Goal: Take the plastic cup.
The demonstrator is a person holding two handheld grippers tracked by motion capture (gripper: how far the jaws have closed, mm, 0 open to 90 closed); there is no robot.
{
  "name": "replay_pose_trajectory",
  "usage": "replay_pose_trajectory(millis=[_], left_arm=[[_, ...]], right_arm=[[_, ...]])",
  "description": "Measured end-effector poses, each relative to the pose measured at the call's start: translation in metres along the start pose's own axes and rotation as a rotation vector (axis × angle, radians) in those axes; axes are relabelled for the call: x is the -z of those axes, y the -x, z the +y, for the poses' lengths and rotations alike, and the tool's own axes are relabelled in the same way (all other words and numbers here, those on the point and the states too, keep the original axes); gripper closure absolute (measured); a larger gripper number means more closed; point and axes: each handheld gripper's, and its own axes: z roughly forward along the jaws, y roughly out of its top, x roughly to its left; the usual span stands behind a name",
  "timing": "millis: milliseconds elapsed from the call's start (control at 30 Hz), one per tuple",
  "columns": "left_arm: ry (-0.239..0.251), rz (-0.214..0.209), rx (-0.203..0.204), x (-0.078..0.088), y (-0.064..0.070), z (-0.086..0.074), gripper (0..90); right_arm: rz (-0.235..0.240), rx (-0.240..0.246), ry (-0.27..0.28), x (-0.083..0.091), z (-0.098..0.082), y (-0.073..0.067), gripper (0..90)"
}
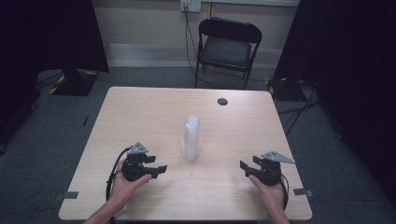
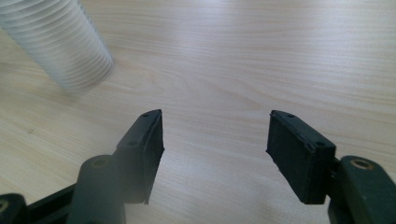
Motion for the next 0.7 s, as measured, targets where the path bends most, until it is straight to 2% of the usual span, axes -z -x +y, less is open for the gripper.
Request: replay_pose_trajectory(millis=[133,167,233,300,333,433,667,700], left_arm=[[0.020,-0.006,-0.008,0.002,0.002,0.002,29.9],[0.023,0.002,-0.037,0.001,0.005,0.004,30.3],[0.038,0.003,-0.051,0.002,0.008,0.006,30.2],[0.042,-0.002,-0.052,0.003,0.009,0.006,29.8],[0.054,-0.005,-0.048,0.004,0.009,0.007,26.5],[0.088,-0.020,-0.054,0.008,0.012,0.009,24.2],[0.153,-0.009,-0.058,0.018,0.018,0.018,23.7],[0.166,-0.028,-0.034,0.017,0.020,0.024,23.9]], right_arm=[[0.021,-0.026,-0.010,-0.003,-0.002,0.002,36.5],[0.029,-0.030,-0.014,-0.003,-0.002,0.002,36.4],[0.040,-0.029,-0.016,-0.004,-0.002,0.001,36.3],[0.046,-0.027,-0.018,-0.004,-0.002,0.000,36.3],[0.051,-0.026,-0.021,-0.004,-0.003,-0.002,36.3],[0.053,-0.018,-0.022,-0.002,-0.002,-0.004,36.1],[0.032,-0.029,-0.008,0.005,-0.003,-0.002,36.0],[0.025,-0.026,-0.007,0.006,-0.003,-0.001,35.9]])
